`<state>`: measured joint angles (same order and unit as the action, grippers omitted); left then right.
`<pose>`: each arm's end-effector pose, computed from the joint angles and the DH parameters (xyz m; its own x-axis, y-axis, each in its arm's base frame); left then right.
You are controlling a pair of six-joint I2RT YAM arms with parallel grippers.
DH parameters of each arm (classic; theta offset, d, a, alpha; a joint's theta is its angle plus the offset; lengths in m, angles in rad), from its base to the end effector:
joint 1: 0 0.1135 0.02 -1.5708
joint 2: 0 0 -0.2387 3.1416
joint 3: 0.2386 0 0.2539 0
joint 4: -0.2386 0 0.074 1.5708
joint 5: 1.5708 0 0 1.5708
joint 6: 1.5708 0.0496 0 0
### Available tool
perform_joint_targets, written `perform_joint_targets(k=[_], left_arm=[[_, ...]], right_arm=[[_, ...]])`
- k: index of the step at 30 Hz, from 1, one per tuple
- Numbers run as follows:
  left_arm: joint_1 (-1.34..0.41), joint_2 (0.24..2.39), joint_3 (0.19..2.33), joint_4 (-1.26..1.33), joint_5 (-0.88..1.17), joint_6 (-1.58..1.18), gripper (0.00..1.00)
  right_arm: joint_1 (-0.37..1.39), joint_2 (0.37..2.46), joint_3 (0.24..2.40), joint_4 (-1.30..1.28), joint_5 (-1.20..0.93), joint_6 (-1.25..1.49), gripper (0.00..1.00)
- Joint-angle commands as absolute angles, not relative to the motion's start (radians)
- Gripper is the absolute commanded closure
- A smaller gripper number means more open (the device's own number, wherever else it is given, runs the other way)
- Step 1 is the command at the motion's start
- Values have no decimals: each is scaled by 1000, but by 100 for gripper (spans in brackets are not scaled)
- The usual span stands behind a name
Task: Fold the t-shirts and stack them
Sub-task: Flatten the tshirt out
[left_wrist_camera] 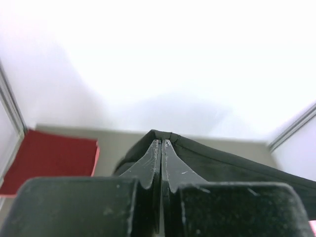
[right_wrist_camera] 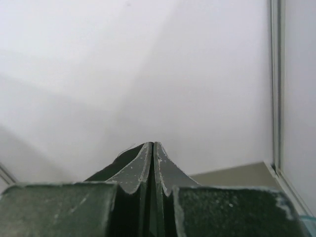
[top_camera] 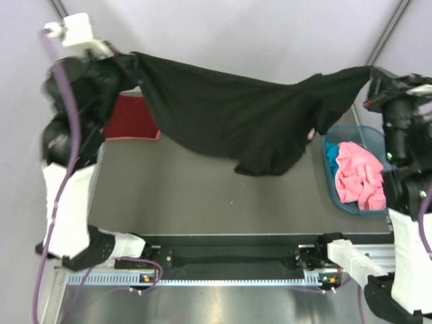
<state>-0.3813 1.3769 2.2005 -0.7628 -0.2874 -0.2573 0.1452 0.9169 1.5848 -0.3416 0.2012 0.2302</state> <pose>0.2085 -0.0684 0.5769 0.0306 -0.2752 -0.9609 0.1055 0.9569 -0.2707 0.1473 0.0115 0.5422 0.3192 0.2726 -0.9076 -0.0280 0.9600 0.2785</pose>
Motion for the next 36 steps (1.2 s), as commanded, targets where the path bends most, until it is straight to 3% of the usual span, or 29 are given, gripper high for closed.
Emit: perform_joint_targets(k=[1, 15, 23, 27, 30, 36], left_arm=[[-380, 1289, 2211, -788, -305, -247, 100], [-380, 1029, 2201, -844, -213, -357, 100], [-379, 1077, 2204, -931, -181, -356, 100], [-380, 1130, 2097, -950, -273, -344, 100], [-380, 1161, 1907, -907, -377, -330, 100], [-357, 1238, 1637, -675, -426, -284, 100]], right_arm=[[129, 841, 1644, -245, 160, 268, 100], [129, 701, 1957, -547, 189, 238, 100], [130, 758, 2003, -563, 186, 135, 100], [132, 844, 1889, -477, 187, 32, 100], [130, 871, 1685, -333, 172, 22, 100], [132, 978, 1327, 5, -60, 37, 100]])
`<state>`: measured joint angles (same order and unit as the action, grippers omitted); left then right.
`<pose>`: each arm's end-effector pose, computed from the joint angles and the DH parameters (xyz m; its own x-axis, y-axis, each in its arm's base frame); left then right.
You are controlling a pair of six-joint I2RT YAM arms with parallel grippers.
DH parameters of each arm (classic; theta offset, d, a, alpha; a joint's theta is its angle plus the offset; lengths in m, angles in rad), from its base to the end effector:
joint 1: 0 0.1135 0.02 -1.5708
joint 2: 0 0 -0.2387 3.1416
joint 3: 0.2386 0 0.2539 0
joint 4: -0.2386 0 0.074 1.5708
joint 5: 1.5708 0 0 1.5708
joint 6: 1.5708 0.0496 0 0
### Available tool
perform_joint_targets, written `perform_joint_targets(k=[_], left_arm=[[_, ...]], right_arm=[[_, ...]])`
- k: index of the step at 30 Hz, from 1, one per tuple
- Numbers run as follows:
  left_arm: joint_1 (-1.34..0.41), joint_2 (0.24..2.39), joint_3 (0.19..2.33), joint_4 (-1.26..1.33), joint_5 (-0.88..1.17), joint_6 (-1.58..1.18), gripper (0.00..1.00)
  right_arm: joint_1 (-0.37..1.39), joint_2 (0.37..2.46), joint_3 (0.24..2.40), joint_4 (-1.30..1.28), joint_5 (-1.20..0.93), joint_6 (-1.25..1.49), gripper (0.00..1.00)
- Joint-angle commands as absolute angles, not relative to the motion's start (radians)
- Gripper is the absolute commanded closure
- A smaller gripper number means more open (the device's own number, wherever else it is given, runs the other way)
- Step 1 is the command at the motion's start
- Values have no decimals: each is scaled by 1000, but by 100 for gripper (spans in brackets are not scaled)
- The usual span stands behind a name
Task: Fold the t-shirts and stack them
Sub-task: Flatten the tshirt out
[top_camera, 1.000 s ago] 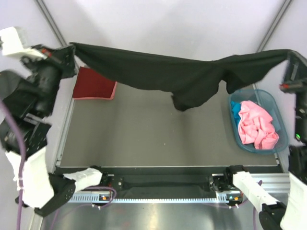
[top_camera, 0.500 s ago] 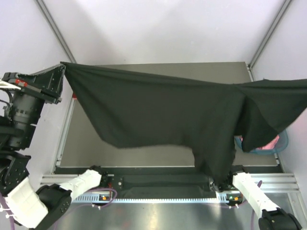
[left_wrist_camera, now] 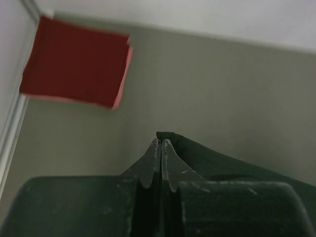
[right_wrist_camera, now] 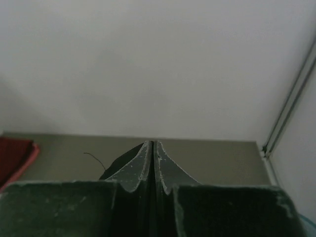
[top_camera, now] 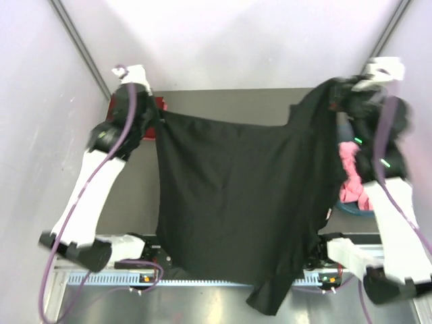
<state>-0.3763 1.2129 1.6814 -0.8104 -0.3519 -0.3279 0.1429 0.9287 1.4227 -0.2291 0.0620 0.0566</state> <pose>0.2323 -0.0734 0.4616 -0.3090 -0.2029 -0.9291 -0.0597 0.9792 -0.1940 0.1836 0.0233 0.5068 0.2540 0.0936 -0.9627 -0.0975 0.9927 0.0708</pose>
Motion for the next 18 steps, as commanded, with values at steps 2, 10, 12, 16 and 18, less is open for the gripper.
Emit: perform_joint_targets(k=[2, 10, 12, 16, 18], left_arm=[[-325, 1322, 1597, -608, -407, -275, 100], [-131, 1643, 1568, -364, -123, -305, 100], [-109, 1745, 1597, -330, -86, -308, 100], [-60, 1908, 1696, -286, -25, -282, 100], [-40, 1985, 1718, -244, 21, -269, 100]], right_arm=[[132, 1067, 1257, 93, -101, 37, 100], [124, 1511, 1320, 343, -182, -37, 100], [126, 1628, 1344, 391, -190, -38, 100], [126, 1814, 1446, 468, -207, -34, 100], [127, 1900, 1482, 518, -209, -20, 100]])
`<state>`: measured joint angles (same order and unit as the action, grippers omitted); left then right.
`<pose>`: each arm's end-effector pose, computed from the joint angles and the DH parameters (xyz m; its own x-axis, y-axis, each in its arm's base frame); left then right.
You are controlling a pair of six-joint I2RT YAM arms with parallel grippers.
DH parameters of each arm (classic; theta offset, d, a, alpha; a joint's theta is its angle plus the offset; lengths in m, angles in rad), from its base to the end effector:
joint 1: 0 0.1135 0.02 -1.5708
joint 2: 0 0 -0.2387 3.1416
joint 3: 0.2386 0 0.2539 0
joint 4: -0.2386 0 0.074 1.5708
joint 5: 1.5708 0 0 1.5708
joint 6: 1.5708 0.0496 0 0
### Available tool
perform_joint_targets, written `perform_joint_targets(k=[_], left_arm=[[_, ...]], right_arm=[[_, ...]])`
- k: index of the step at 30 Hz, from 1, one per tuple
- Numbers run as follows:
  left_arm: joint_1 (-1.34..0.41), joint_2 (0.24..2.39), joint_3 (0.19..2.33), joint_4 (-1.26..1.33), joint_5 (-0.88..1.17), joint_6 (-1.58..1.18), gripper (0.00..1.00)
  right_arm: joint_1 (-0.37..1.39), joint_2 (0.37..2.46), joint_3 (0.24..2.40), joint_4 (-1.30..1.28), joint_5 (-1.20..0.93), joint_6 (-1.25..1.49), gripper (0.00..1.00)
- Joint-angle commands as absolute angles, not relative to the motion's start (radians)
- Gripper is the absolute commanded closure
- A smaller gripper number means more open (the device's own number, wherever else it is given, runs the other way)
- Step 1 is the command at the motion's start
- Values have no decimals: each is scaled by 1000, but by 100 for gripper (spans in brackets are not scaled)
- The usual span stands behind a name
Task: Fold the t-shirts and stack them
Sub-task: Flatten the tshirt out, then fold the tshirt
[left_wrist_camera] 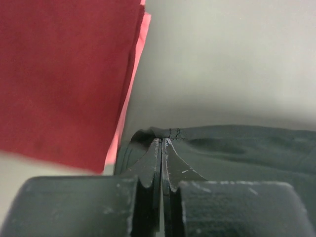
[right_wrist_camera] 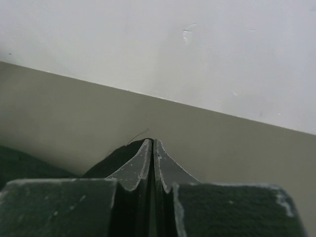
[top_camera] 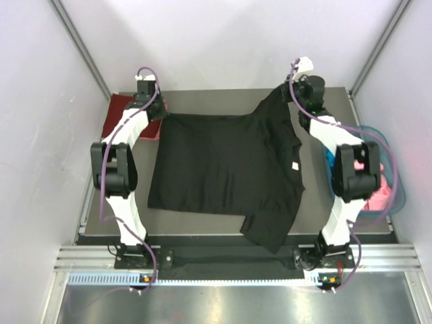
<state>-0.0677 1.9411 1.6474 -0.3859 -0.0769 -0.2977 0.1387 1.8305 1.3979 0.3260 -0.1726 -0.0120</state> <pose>0.4551 -0.0270 0.2444 -0.6018 -0.2523 -0.7578 -0.1764 0.9673 -0.1820 0.4471 0.0710 0.2822 -0.1017 -0.0261 -0.9945 -0.3066 0.9518 0.0063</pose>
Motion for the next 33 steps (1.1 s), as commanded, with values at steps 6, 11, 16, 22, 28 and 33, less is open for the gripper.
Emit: perform_joint_targets(k=[6, 11, 16, 22, 28, 33], left_arm=[[-8, 2172, 1839, -156, 132, -229, 100], [34, 2192, 1849, -115, 185, -242, 100], [37, 2183, 1838, -136, 267, -222, 100], [38, 2132, 1798, -201, 295, -210, 100], [40, 2025, 1706, -247, 281, -170, 100], [38, 1948, 1628, -270, 268, -178, 100]], right_arm=[[124, 2014, 1534, 584, -226, -17, 100], [94, 2010, 1526, 545, -193, -15, 100], [46, 1977, 1533, 417, -265, 46, 100], [48, 1816, 1362, 335, -183, 6, 100], [49, 1654, 1209, 249, -135, -38, 100], [67, 1540, 1120, 163, -103, -8, 100]])
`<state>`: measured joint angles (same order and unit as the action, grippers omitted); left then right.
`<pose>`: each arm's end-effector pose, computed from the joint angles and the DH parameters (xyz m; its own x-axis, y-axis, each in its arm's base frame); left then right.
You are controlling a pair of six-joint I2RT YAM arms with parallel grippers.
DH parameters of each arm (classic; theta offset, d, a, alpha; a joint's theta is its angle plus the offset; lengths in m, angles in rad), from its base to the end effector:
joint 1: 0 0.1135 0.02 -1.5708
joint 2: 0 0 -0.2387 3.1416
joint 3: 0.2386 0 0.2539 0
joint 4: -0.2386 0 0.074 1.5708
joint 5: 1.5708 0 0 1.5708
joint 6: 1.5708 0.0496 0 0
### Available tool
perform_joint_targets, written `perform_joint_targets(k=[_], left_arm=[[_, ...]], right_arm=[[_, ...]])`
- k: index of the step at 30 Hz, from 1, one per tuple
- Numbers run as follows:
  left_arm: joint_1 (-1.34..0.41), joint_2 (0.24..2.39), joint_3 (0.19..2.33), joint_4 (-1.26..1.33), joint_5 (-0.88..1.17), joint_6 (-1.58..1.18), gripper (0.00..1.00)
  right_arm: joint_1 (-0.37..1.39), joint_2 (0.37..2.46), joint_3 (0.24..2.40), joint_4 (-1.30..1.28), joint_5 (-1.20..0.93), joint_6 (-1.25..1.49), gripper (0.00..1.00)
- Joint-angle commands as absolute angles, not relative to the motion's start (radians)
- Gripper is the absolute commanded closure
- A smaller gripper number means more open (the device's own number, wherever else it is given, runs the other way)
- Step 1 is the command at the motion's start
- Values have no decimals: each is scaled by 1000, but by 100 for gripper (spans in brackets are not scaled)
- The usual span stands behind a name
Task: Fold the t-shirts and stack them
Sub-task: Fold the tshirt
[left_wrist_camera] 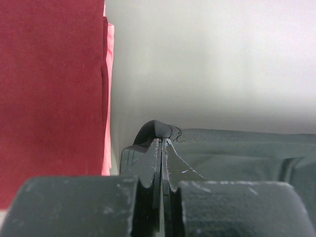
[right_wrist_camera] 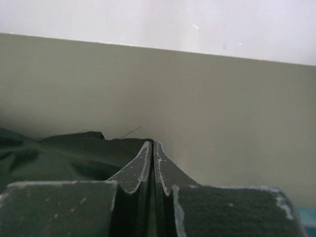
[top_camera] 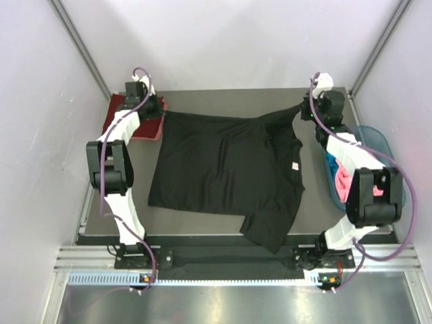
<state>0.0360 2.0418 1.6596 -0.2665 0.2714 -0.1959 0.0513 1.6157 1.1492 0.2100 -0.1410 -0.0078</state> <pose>0.4768 0.0039 0.2163 -0.6270 -0.2102 -0.7501 0.0579 0.9477 -0.3140 0.3963 0.0273 0.2634 -0.2519 -0.0207 -0.9675 -0.1885 0.9817 0.0281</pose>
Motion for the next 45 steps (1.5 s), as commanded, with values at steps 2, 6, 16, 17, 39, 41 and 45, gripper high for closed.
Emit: perform_joint_targets(k=[2, 6, 16, 17, 39, 41, 45], left_arm=[[40, 1937, 1600, -291, 258, -178, 100], [40, 1898, 1530, -302, 238, -170, 100], [40, 1862, 1450, -440, 170, -166, 100], [40, 1862, 1442, -443, 163, -164, 100], [32, 1819, 1324, -479, -24, -179, 100], [32, 1804, 1312, -463, -23, -183, 100], [31, 1818, 1310, -471, -5, -190, 100]], right_arm=[[77, 1504, 1091, 134, -95, 35, 100], [95, 1441, 1039, 51, -83, 67, 100], [100, 1267, 868, -132, -44, 150, 100], [101, 1249, 847, -143, -44, 166, 100], [124, 1190, 612, -219, -6, 295, 100], [126, 1169, 607, -213, -6, 298, 100], [132, 1157, 618, -247, -23, 316, 100]])
